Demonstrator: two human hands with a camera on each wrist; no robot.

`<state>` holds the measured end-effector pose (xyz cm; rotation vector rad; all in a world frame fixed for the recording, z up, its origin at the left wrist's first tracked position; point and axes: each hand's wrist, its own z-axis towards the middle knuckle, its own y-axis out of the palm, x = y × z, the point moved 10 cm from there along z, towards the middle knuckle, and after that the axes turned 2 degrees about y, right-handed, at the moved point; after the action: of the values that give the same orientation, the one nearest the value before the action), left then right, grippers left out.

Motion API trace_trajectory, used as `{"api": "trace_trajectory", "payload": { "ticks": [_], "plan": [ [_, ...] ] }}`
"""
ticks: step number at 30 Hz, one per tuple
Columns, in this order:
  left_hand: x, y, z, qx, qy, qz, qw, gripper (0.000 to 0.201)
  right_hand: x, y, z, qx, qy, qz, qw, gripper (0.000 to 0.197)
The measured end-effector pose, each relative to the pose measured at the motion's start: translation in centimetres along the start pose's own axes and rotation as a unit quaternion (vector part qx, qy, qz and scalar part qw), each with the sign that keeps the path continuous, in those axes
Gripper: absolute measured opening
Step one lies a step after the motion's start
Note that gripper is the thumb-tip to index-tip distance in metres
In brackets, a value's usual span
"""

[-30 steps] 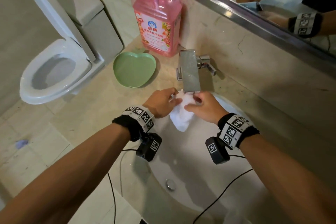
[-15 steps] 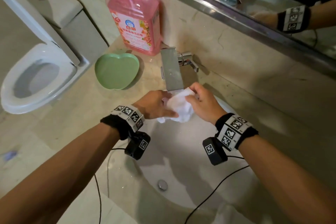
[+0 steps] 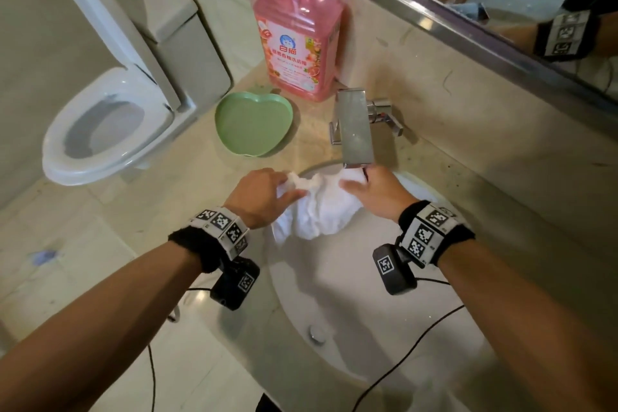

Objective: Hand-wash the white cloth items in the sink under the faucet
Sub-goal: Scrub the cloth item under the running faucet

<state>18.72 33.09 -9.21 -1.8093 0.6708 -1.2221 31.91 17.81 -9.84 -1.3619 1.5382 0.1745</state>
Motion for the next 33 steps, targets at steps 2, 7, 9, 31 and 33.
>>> {"api": "trace_trajectory", "payload": {
  "ticks": [2,7,9,31,33],
  "plan": [
    [-0.3,-0.7,-0.4,0.022,-0.016,-0.007,1.0,0.04,-0.3,1.2,0.3,-0.013,0.002,-0.066,0.998,0.032],
    [1.4,-1.3,-1.2,0.015,0.045,-0.021,0.999,0.039,-0.3,1.2,0.8,0.013,0.027,0.018,0.999,0.042],
    [1.9,-1.0,-1.4,-0.008,0.047,-0.044,0.998,0.041,0.2,0.4,0.9,0.043,0.037,0.087,0.995,0.023],
    [7.1,3.9,2.1,-0.113,-0.196,-0.371,0.901,0.018,-0.2,2.4,-2.1,-0.039,-0.024,0.03,0.999,0.059],
    [8.0,3.8,2.1,-0.135,-0.196,-0.369,0.899,0.015,-0.3,1.5,-1.9,0.02,-0.038,-0.038,0.998,0.058]
  ]
}}
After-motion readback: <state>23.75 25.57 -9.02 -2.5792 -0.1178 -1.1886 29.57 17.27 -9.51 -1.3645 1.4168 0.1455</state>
